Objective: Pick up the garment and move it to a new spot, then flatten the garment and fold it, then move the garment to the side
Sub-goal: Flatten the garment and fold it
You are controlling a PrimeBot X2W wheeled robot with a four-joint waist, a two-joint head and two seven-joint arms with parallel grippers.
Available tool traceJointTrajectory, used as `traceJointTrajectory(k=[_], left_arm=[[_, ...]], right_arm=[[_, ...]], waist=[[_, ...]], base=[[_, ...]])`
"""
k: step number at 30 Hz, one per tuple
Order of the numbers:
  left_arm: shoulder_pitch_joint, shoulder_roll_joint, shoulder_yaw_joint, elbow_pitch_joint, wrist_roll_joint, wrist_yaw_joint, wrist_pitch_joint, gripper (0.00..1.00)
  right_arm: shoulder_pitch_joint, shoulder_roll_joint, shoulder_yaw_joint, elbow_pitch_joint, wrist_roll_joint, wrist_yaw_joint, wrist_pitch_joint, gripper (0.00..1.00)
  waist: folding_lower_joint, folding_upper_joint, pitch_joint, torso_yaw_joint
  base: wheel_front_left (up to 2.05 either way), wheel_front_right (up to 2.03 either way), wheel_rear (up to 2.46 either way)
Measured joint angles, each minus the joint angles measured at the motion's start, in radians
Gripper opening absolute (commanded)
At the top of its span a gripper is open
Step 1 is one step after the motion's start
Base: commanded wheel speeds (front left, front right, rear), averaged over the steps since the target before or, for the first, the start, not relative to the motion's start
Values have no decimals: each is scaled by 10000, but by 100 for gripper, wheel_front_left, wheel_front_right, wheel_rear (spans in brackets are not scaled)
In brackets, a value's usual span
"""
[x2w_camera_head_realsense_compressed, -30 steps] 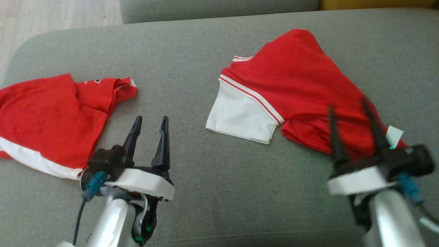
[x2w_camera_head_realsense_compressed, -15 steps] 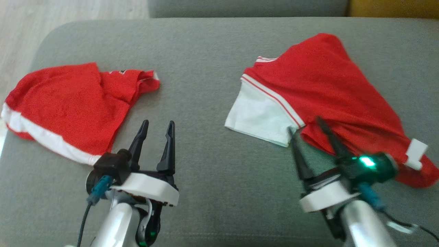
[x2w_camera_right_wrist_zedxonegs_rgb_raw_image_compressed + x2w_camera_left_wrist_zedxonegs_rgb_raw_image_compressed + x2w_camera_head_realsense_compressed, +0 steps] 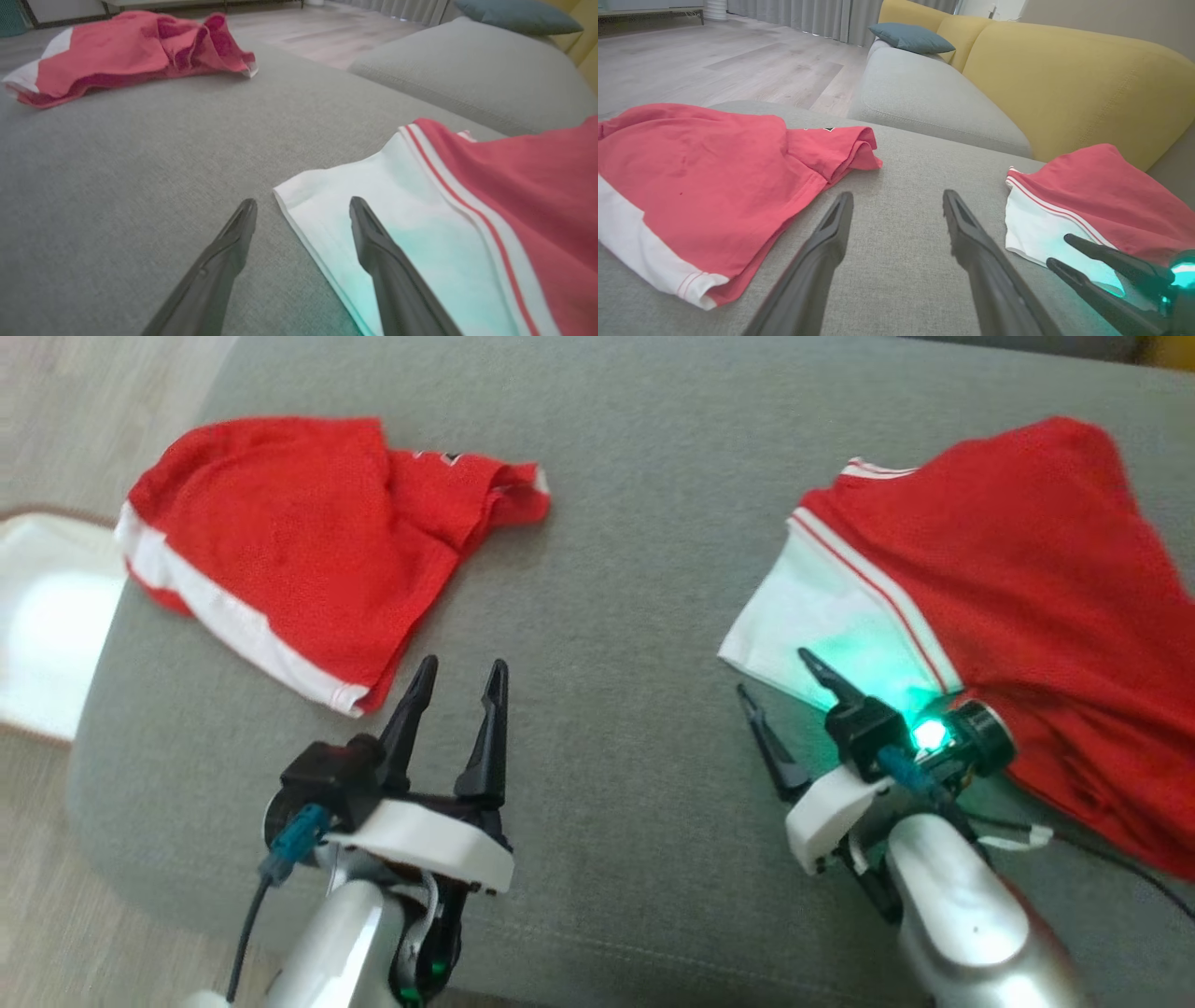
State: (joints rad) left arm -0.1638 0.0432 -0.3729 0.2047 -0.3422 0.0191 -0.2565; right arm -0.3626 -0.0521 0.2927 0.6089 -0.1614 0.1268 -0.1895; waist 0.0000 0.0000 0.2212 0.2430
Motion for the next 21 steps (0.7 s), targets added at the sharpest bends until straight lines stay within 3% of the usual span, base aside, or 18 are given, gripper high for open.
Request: traceJointTrajectory(k=[6,14,15,16,17,21], left_arm=[[-284,-4,-86,-79,-203,102,0,100],[-441,-8,-286,-92,-201,178,0,100],[-506,-8,-278,-105,-201,180,-2,100],[-554,-8,-267,-113,-199,196,-2,100],[-580,-8,-261,-113,-196,221,-2,100],[-584,-8,-186,-98,-90,217,-2,100]], right_arm=[[-779,-29,-546,1141,-631,0,234,100],[-1502,-2,-1064,1684,-1026,6,-50,100],[-1519,8,-1068,1760,-1022,6,-58,69],[-1552,13,-1062,1822,-1020,6,-67,23],[-1595,15,-1043,1896,-1005,6,-96,0],[-1619,4,-915,2119,-709,6,-221,0]], waist=[[0,0,479,471],[0,0,802,597],[0,0,796,571],[0,0,784,539],[0,0,768,505],[0,0,660,356]], base=[[0,0,0],[0,0,0],[0,0,0],[0,0,0],[0,0,0],[0,0,0]])
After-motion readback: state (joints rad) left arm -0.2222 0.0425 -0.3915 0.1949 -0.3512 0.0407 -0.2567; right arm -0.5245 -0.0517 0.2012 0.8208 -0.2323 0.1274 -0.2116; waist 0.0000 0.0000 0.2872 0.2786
